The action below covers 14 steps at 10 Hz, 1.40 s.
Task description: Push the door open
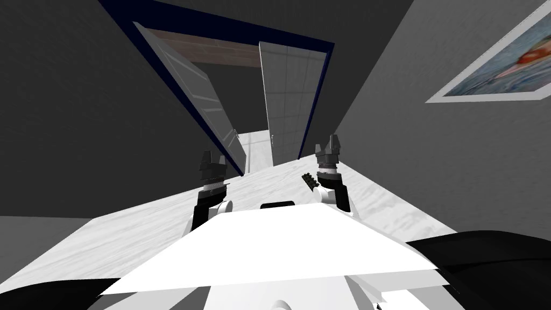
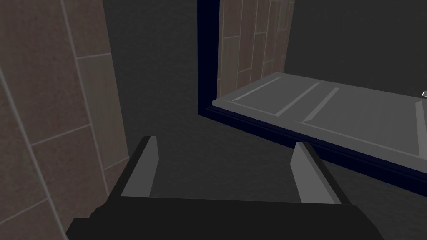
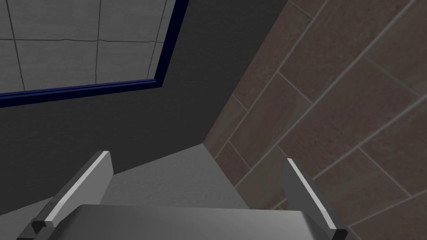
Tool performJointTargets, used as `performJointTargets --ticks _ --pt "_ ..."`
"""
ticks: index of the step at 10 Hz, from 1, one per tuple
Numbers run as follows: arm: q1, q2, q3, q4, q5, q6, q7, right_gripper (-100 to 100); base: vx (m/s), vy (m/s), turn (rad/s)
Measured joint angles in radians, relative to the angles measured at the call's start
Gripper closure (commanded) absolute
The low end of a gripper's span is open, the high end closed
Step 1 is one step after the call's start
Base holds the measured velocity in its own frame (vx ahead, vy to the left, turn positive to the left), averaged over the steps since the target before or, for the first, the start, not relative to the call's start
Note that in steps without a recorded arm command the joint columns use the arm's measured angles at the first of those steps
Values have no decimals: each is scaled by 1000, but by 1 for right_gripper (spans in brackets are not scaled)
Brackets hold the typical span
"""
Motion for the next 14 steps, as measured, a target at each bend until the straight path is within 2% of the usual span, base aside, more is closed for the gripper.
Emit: performJointTargets --ticks 4,5,7,14 --pt "-20 -17 11 81 -40 -31 -61 -100 124 -12 104" --pt "-29 -16 18 103 -46 -38 -73 -100 136 -23 121" --pt "-46 -27 18 155 -71 -56 -111 -100 122 -27 107" --pt "-87 -45 40 309 -149 -110 -234 -100 97 -34 104"
